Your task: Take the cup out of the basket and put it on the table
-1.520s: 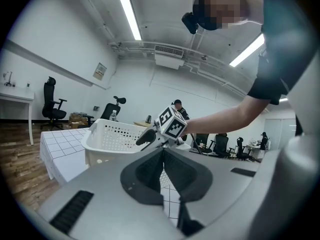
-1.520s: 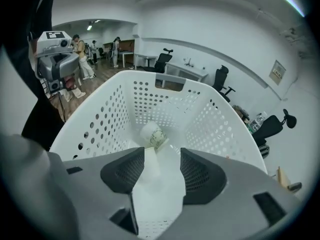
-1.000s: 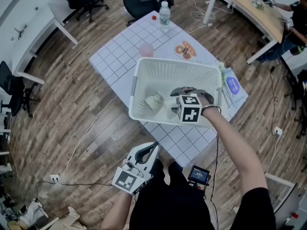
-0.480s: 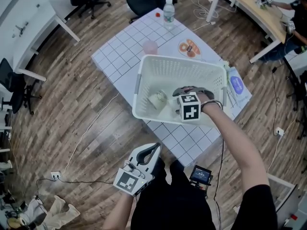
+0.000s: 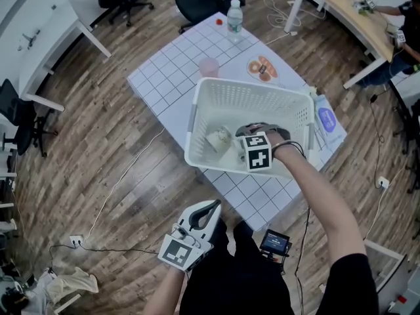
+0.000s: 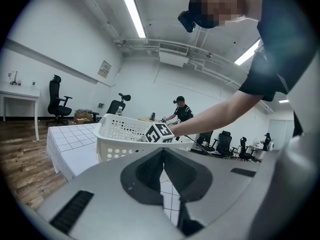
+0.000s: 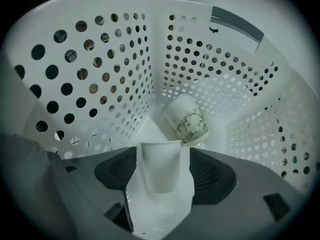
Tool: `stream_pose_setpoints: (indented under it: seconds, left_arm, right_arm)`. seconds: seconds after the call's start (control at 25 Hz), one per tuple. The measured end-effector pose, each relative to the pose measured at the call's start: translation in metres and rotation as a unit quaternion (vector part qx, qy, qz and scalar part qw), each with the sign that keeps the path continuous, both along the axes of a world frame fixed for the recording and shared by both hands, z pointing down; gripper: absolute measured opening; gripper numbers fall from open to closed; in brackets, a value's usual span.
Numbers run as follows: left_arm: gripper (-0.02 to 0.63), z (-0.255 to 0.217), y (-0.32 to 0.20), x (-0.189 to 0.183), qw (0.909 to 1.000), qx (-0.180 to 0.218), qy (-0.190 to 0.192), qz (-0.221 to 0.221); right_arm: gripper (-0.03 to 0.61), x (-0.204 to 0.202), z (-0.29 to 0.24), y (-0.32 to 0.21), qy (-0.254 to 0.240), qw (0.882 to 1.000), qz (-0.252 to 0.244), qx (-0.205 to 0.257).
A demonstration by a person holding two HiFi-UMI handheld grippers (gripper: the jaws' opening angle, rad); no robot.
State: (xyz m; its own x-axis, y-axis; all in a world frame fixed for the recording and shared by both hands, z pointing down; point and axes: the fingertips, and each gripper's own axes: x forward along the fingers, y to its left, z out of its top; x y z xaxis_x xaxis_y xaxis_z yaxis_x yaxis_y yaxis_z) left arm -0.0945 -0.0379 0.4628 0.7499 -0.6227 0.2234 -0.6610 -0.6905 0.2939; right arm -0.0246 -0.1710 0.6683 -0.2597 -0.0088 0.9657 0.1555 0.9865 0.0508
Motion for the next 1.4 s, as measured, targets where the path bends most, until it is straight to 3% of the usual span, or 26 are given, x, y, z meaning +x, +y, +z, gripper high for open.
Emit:
stream_pose_setpoints:
  seconds: [0.48,1.4]
  left_arm:
    - [0.008,-0.002,-0.001,-0.001,1.0,-0.003,0.002,0.002]
    - [0.008,-0.008,0.002,-0.003,1.0,0.003,0.005,0.0]
  right_arm:
    - [0.307,-0.009,0.019,0.002,-0.003,1.0,0.01,-0.015]
    - [0.285,-0.014,0.004,-0.007,-0.023,0.999,0.023,0.013]
